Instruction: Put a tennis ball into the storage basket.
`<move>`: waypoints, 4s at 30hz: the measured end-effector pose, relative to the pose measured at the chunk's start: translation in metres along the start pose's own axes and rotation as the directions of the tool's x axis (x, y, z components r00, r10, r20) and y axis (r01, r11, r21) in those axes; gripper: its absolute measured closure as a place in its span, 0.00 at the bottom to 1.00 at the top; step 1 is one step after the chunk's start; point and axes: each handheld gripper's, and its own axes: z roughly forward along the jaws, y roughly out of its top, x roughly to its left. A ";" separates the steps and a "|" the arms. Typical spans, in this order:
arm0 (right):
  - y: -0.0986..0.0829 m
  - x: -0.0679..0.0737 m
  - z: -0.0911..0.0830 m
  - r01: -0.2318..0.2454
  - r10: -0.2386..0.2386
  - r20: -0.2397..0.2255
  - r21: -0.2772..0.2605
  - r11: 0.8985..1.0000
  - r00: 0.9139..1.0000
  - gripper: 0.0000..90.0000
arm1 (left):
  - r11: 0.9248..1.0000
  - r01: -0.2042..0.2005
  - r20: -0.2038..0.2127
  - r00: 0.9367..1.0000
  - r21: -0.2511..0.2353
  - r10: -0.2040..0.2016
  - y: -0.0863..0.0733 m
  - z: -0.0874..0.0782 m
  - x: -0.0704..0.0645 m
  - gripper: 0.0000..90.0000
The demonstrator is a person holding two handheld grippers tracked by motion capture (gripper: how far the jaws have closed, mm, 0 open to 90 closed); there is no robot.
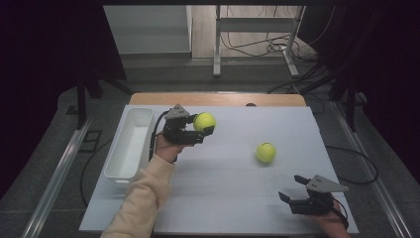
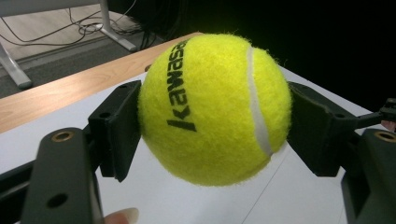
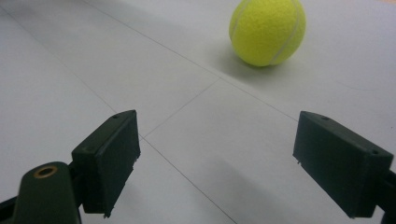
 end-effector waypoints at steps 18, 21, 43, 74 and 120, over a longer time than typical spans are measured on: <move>0.000 0.000 0.000 0.000 0.000 0.002 0.001 1.000 1.000 0.17 | 1.000 0.019 -0.018 1.000 -0.015 -0.020 0.000 -0.006 0.008 0.28; 0.000 0.000 0.000 0.001 -0.001 0.002 0.001 1.000 1.000 0.17 | 1.000 0.023 -0.021 1.000 -0.018 -0.023 0.000 -0.007 0.009 0.28; 0.000 0.000 0.000 0.004 -0.004 0.002 0.003 1.000 1.000 0.17 | 0.998 0.051 -0.062 0.997 -0.039 -0.054 -0.001 -0.018 0.022 0.28; -0.001 0.000 0.000 0.005 -0.005 0.003 0.002 1.000 1.000 0.17 | 0.991 0.109 -0.146 0.982 -0.073 -0.118 -0.005 -0.038 0.050 0.28; -0.001 0.000 0.000 0.005 -0.005 0.002 0.002 1.000 1.000 0.17 | 0.980 0.151 -0.289 0.940 -0.129 -0.183 -0.014 -0.078 0.085 0.28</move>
